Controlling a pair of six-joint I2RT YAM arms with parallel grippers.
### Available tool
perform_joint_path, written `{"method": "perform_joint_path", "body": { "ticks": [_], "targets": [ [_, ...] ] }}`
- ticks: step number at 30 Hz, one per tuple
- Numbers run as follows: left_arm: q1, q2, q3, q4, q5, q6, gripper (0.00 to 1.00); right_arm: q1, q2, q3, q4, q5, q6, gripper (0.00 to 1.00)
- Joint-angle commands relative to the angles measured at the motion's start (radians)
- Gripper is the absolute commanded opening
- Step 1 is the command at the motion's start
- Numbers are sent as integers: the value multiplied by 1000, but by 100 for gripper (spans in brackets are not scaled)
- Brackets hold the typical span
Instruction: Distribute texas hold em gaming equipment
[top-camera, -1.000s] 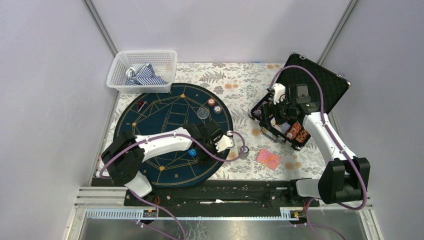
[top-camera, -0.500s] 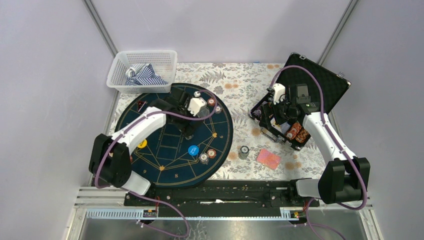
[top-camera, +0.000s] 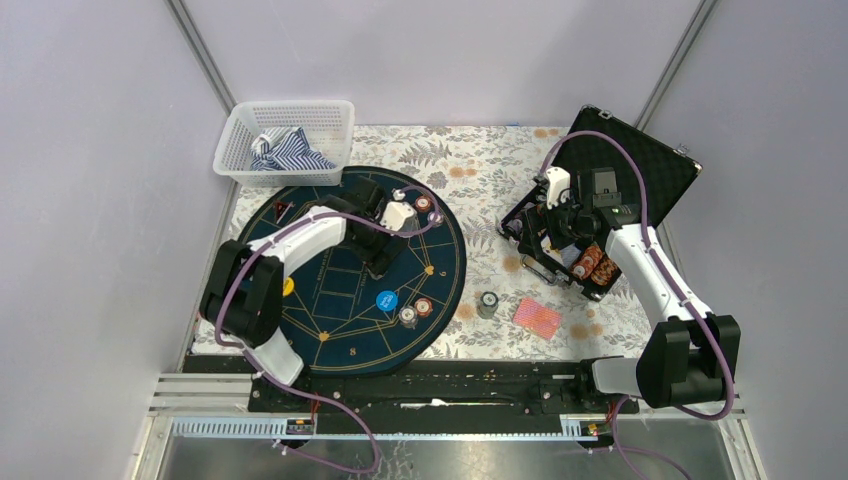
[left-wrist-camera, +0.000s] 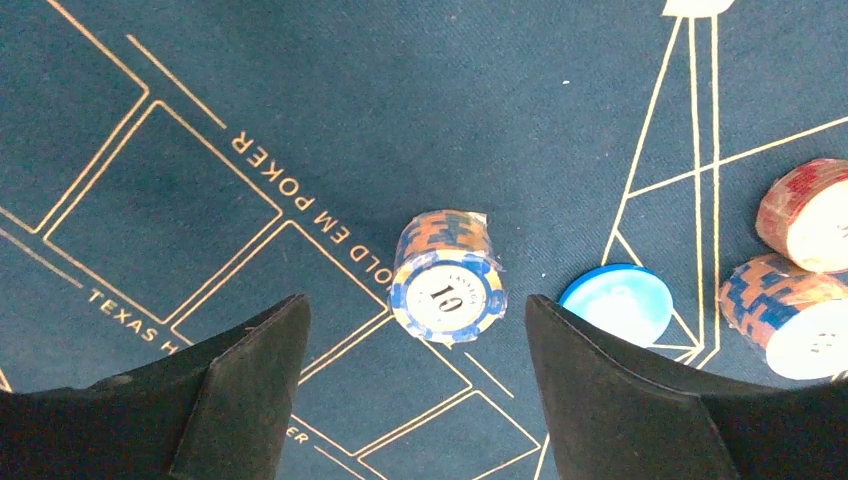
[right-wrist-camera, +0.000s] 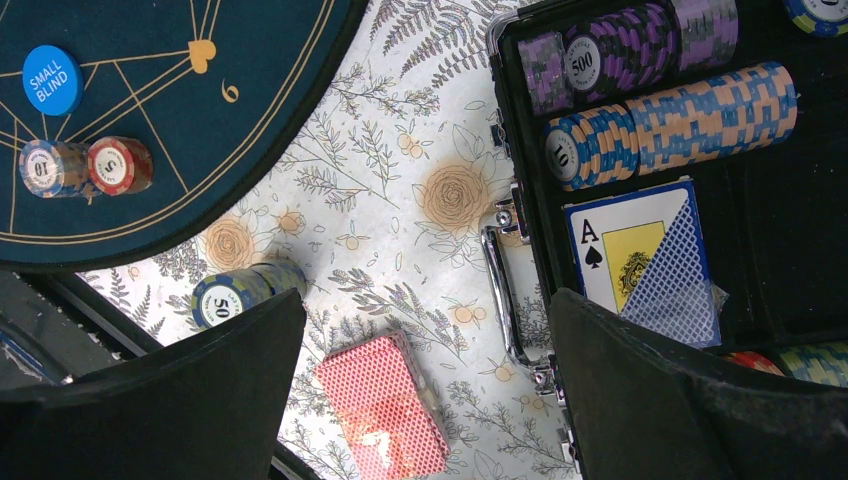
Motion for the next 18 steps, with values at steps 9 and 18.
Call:
{"method": "perform_joint_path", "body": {
  "ticks": [9,18],
  "targets": [
    [-3,73,-12,47,64,1,62,-5,19,12,1,-25,-17,100],
    [16,57,-1,37,53,4,39,-5,16,8,1,-20,-18,100]
  ]
}}
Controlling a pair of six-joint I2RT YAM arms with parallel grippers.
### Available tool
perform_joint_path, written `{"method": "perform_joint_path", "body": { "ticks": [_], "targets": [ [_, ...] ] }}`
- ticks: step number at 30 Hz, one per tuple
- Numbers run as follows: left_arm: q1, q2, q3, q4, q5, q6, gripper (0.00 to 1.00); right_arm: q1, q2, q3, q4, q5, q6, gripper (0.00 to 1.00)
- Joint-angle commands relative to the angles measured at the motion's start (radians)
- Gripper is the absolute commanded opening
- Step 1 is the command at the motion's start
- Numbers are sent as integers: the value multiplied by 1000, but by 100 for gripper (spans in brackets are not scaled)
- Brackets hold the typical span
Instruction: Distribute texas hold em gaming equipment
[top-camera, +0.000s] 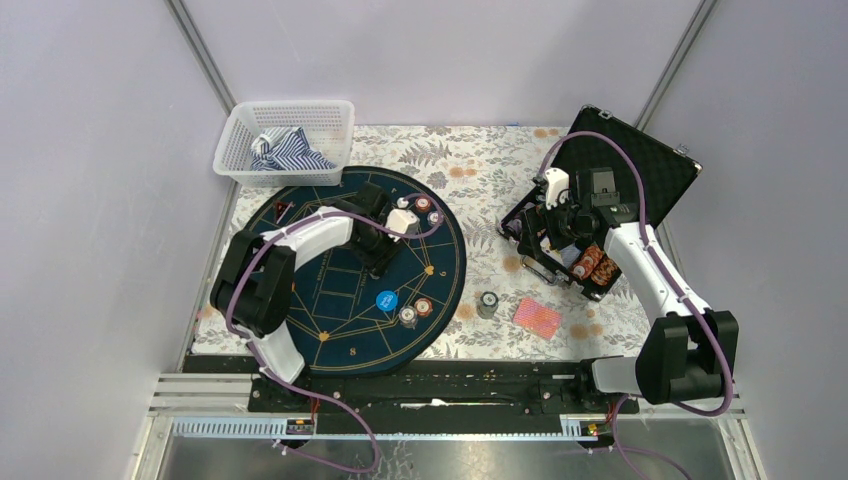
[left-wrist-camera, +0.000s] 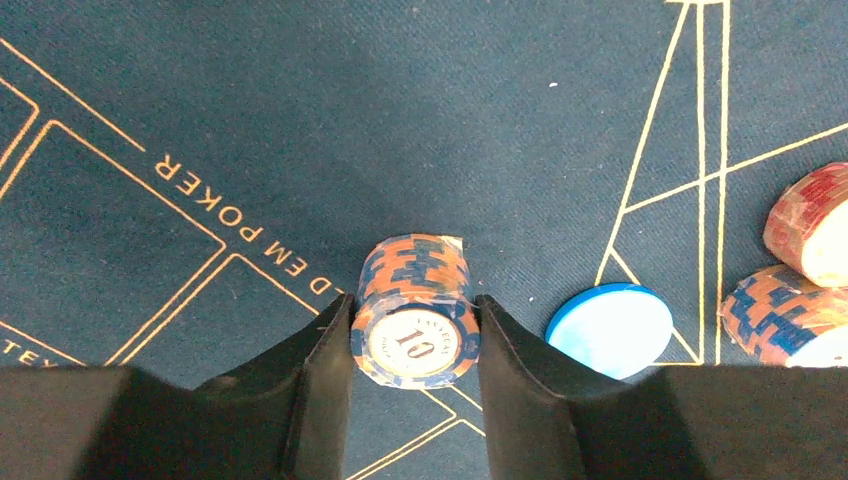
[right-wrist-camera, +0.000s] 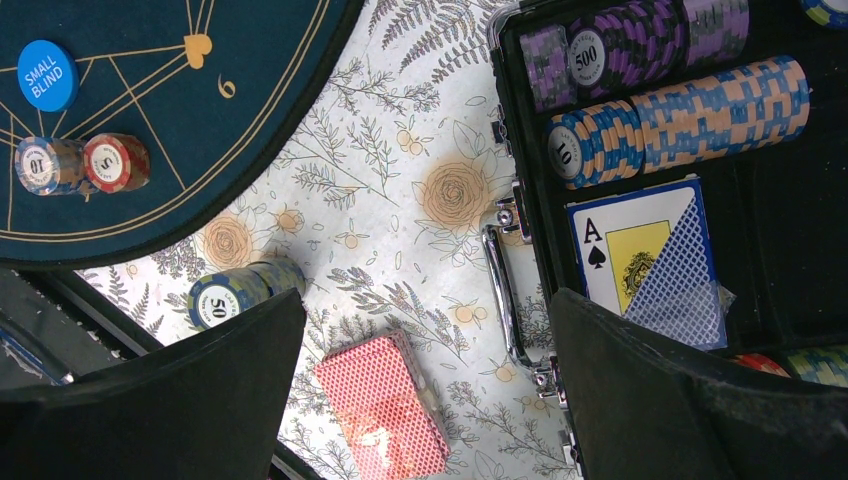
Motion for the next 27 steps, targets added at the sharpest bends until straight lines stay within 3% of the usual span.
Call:
{"method": "perform_joint_path", "body": {
  "ticks": [1,7,16,27],
  "targets": [
    [29,-45,13,6,8,1,38,-6,-2,9,0,-19,-15,100],
    [184,-156,41,-79,12,5,37,-5,-18,1,0,-37,-15,100],
    [600,-320,-8,-166,39,130,36,-5,-7,7,2,-44,-7,100],
    [978,-359,-73,-147,80,232,36,-5,47,22,0,-46,-1,100]
  ]
}}
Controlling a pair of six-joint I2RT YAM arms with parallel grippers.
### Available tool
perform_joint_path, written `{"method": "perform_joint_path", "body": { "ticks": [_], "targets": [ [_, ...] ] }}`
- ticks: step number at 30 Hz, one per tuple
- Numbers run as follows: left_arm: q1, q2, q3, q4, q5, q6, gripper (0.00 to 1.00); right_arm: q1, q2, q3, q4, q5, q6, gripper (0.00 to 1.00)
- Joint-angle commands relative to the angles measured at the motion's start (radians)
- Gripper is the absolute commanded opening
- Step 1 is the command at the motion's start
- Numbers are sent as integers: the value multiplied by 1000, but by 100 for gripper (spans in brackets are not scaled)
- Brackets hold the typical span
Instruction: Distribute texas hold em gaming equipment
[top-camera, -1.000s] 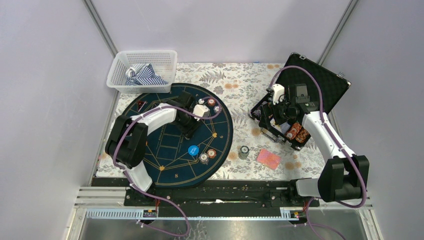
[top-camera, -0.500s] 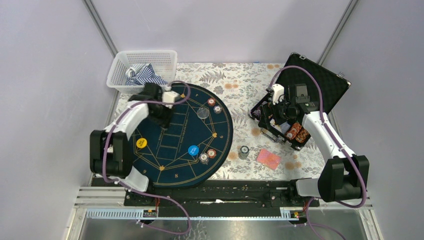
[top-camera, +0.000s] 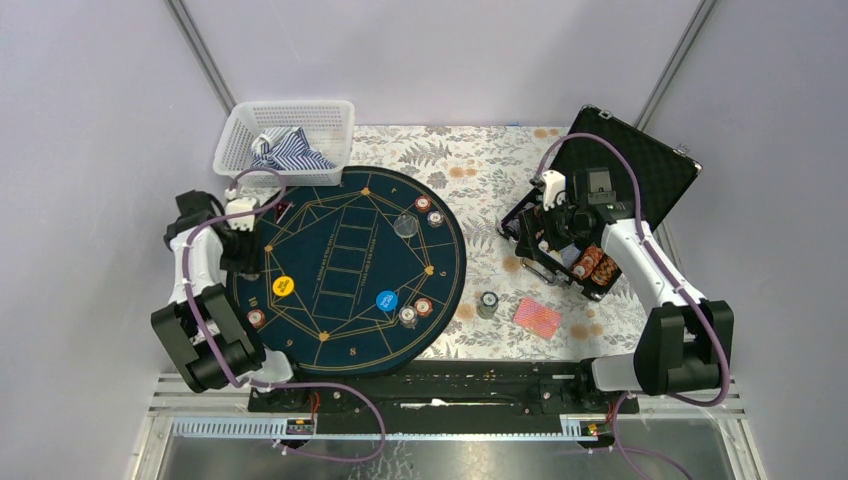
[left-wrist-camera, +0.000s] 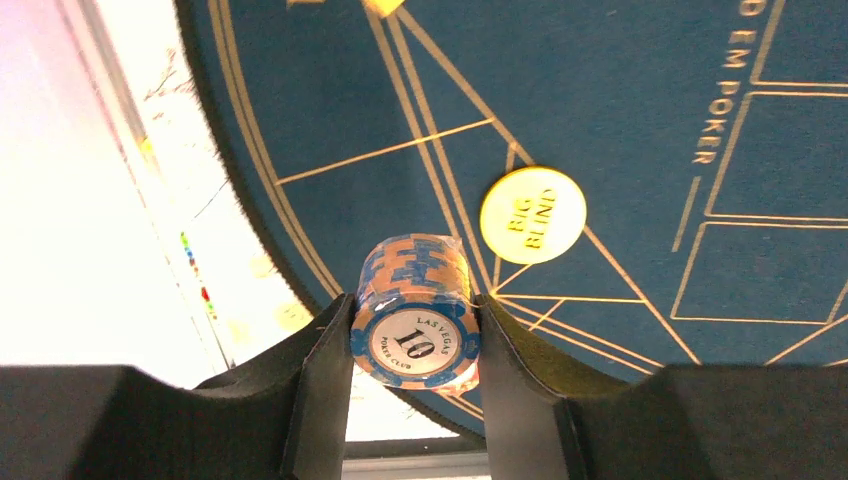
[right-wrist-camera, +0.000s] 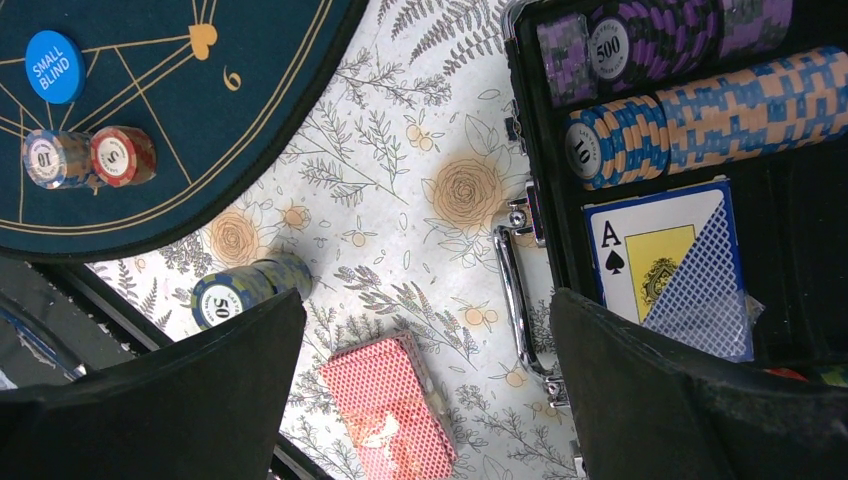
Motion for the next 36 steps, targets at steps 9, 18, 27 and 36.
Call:
{"method": "perform_joint_path", "body": {
  "ticks": [9,18,27,36],
  "targets": [
    [218,8,-80,64,76,145,36,-5,40,32,-5,-26,6,100],
    [219,27,-137,94,107,171,37,-5,45,27,-8,-30,6,100],
    [218,70,-145,97,129,177,38,-5,46,27,-8,-34,5,100],
    [218,78,-171,111,120,184,41,-5,48,24,-7,-35,3,100]
  ]
}}
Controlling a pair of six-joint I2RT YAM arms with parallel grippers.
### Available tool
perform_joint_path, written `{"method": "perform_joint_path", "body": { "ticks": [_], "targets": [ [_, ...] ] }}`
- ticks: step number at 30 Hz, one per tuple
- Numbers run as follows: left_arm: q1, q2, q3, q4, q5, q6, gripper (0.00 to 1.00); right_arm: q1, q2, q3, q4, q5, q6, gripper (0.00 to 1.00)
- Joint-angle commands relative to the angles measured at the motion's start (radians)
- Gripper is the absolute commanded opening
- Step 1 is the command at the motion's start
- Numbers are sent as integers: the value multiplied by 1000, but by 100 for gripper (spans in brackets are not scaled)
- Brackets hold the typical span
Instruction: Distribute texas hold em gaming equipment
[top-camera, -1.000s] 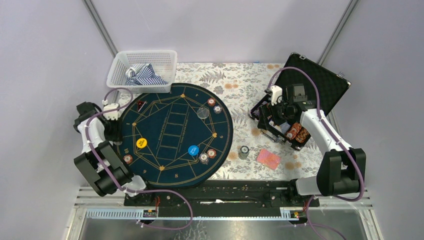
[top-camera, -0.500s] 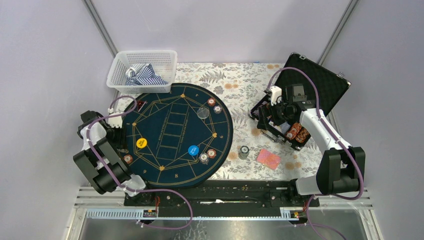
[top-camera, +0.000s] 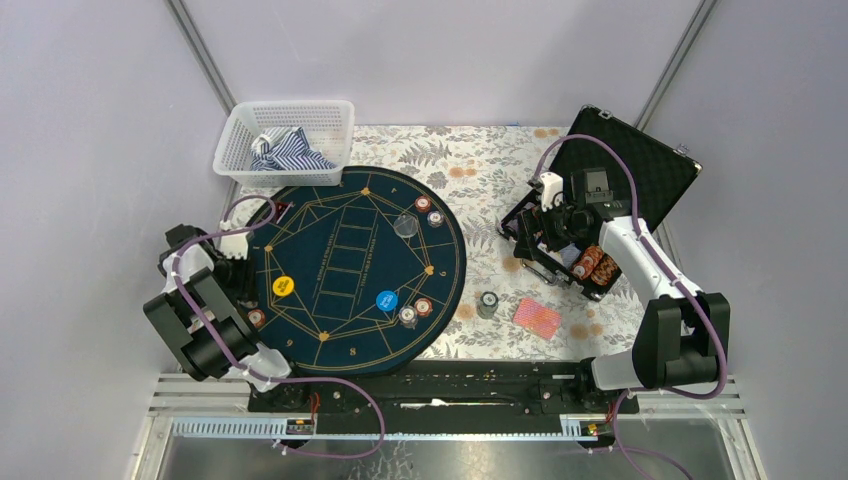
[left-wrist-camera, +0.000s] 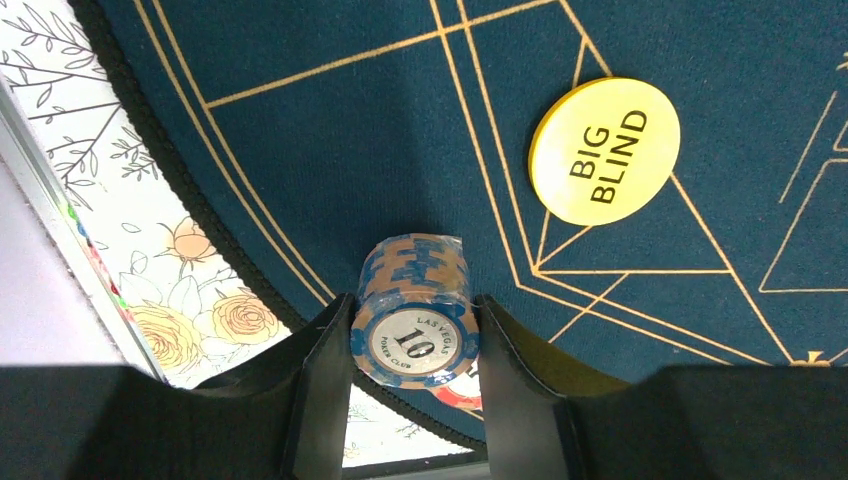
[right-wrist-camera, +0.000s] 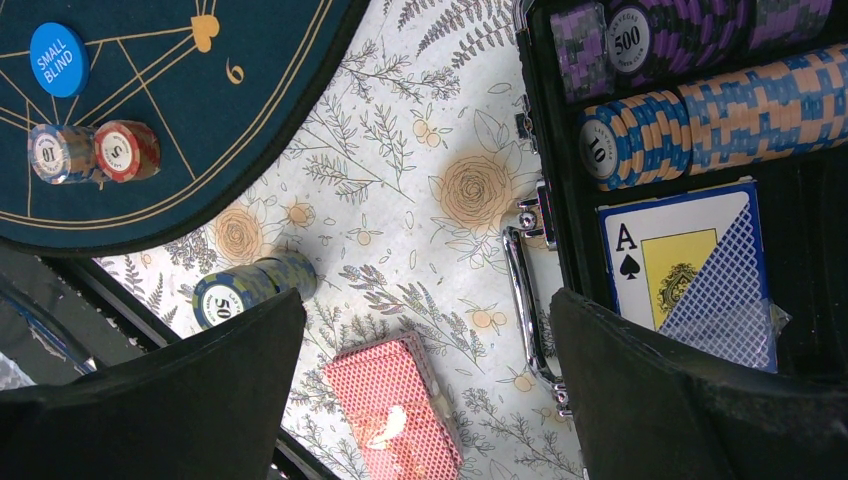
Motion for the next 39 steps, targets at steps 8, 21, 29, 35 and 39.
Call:
{"method": "perform_joint_path", "body": {
  "ticks": [8,21,29,35,39],
  "targets": [
    [3,-15,8,22,19,37,60,-5,5,24,-6,-25,1,100],
    [-165,-135,198,-166,94,60,79,-5,-35,42,-18,-66,-14,100],
    [-459,-194,249,-175,87,-93,89,45,-34,62,-144,-104,-133,100],
    [-527,-187,265,-146,144,-235,99,237,-66,28,-162,50,-166,100],
    [-537,-189,257,-117,155,-288,99,337,-39,-4,-159,121,-178,100]
  ]
}}
